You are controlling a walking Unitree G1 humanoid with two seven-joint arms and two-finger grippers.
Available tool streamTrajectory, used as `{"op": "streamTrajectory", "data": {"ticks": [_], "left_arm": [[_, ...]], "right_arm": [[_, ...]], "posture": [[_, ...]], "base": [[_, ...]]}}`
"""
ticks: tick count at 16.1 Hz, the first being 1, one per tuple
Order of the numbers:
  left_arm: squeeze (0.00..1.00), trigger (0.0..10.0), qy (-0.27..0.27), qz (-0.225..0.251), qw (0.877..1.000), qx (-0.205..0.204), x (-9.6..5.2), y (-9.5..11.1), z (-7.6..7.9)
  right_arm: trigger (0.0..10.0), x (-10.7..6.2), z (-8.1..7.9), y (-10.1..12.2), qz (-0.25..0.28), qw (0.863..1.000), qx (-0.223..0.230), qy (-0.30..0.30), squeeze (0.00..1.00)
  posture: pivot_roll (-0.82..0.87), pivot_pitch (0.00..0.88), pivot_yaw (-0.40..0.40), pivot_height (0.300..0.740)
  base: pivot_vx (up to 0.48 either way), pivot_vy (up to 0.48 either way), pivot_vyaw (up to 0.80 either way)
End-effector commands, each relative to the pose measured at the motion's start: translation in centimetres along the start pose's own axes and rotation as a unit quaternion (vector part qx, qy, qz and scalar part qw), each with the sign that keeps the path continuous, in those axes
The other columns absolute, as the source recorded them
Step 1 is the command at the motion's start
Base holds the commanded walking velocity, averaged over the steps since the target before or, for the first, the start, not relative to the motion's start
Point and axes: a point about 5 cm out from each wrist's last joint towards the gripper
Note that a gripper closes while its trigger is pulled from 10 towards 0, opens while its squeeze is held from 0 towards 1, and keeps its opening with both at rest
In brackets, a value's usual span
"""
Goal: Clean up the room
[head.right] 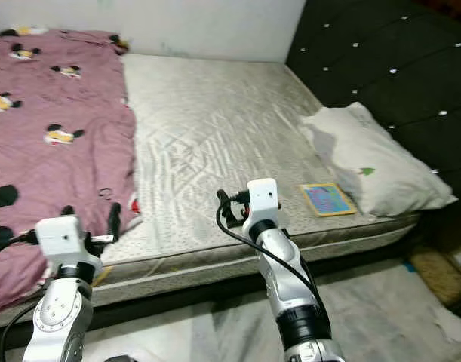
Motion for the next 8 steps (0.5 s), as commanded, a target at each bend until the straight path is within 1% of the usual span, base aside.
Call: {"op": "streamTrajectory", "data": {"ticks": [1, 3, 5, 6, 8], "left_arm": [[0.0, 10.0, -0.02, 0.009, 1.0, -0.001, 0.5, 0.3, 0.8], [0.0, 10.0, -0.042, 0.011, 0.999, 0.003, 1.9, 0.5, 1.2], [0.0, 10.0, -0.067, 0.015, 0.998, 0.002, 3.1, 0.7, 1.9], [0.0, 10.0, -0.09, 0.015, 0.996, 0.004, 3.7, 0.5, 2.5], [0.0, 10.0, -0.111, 0.018, 0.994, 0.006, 4.2, 0.5, 3.3]], "right_arm": [[10.0, -0.2, 1.1, 0.0, 0.006, 1.0, 0.004, -0.027, 0.0], [10.0, -0.7, 2.0, 0.0, 0.023, 0.998, 0.005, -0.05, 0.0], [10.0, -1.0, 2.7, 0.1, 0.038, 0.997, 0.002, -0.072, 0.0], [10.0, -1.1, 3.1, 0.2, 0.051, 0.995, 0.005, -0.09, 0.0], [10.0, -1.3, 3.5, 0.6, 0.065, 0.992, 0.006, -0.104, 0.0]], "posture": [[0.05, 0.0, -0.106, 0.74], [0.0, 0.0, -0.04, 0.74], [-0.04, 0.0, 0.017, 0.74], [-0.08, 0.0, 0.063, 0.74], [-0.1, 0.0, 0.085, 0.74]], "base": [[0.0, 0.0, 0.0], [0.0, 0.0, 0.0], [0.0, 0.0, 0.0], [0.0, 0.0, 0.0], [0.0, 0.0, 0.0]]}}
Point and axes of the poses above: a point about 5 cm out from each wrist's last joint towards the gripper, its own x axis pointing out of the wrist towards the gripper, its own y axis along the axis of the wrist's last joint, z = x × y, and after that the axes turned 11 degrees about x, right-handed
